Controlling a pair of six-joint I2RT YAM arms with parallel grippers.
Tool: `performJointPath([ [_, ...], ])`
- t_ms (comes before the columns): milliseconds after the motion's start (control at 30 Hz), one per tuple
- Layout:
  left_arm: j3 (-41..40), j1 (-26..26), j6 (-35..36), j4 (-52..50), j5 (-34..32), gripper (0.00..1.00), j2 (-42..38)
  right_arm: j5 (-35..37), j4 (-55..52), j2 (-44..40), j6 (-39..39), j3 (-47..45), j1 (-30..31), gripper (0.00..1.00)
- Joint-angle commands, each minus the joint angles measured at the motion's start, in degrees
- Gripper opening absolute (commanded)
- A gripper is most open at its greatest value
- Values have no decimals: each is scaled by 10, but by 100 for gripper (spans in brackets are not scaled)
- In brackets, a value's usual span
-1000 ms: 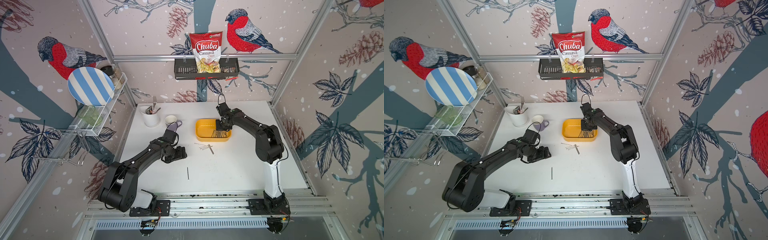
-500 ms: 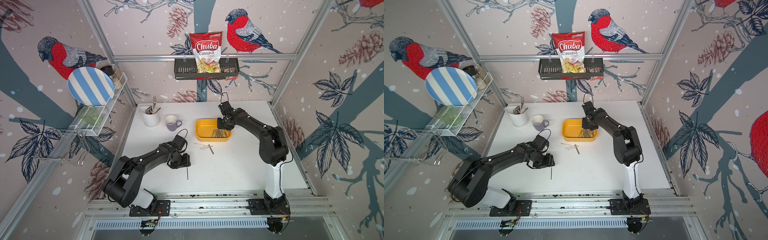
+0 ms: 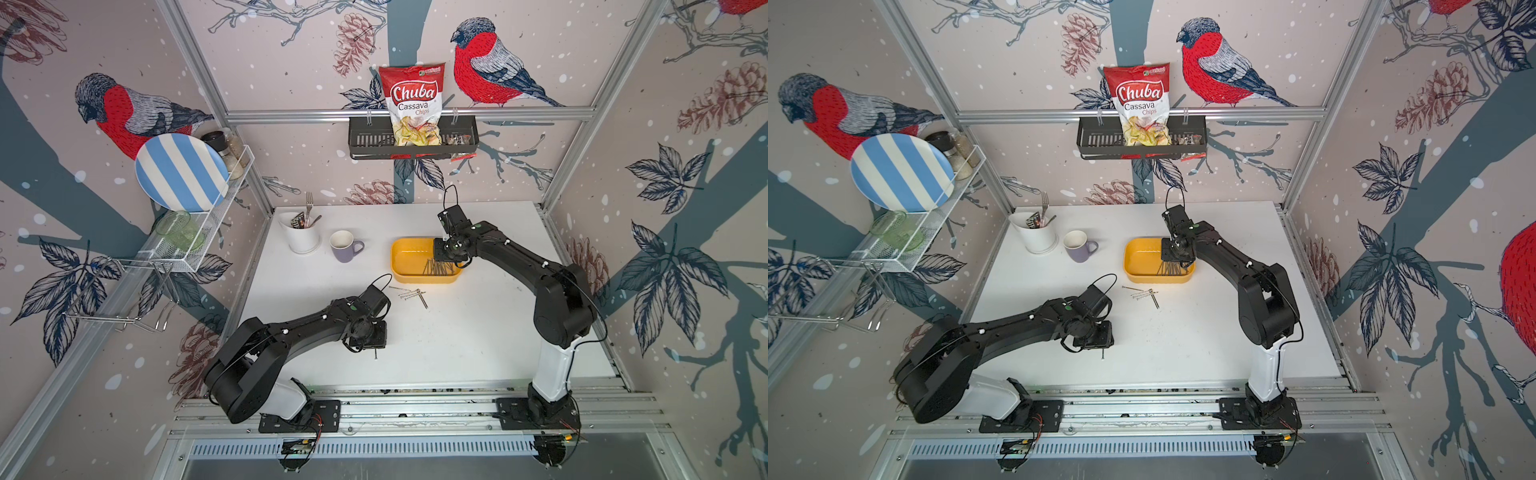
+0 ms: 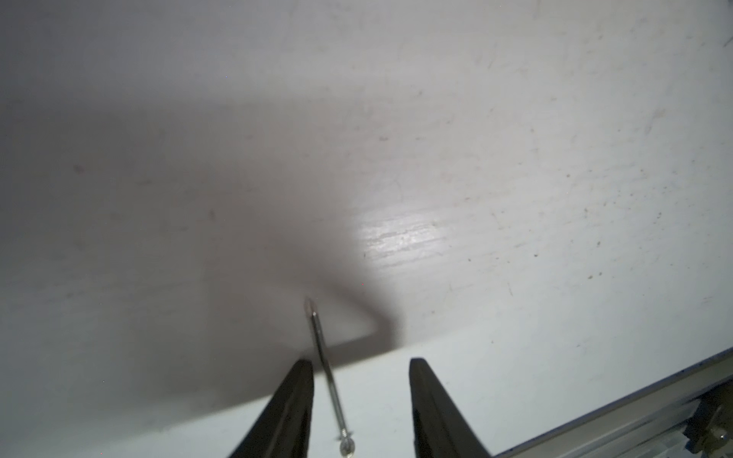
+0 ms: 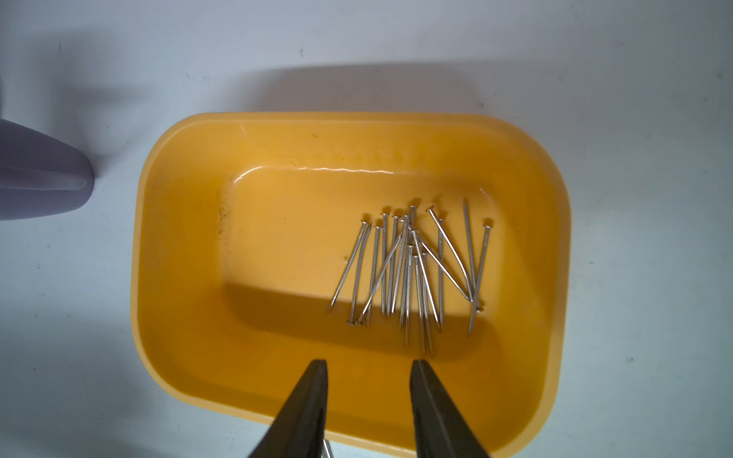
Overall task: Put the nails on the desktop into the storage box
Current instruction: Place the nail in the storage box, then pick up the nail from the center of the board.
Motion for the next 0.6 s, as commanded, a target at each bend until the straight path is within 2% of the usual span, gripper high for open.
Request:
performJointPath([
  [0, -16, -24, -33, -73, -4, 39, 0, -4, 23, -18, 5, -23, 5, 39],
  [233, -31, -47, -61, -105, -27, 34, -3, -18, 52, -42, 9, -72, 5, 39],
  [567, 7, -83, -67, -189, -100, 31, 75, -32, 66, -42, 2, -80, 5, 39],
])
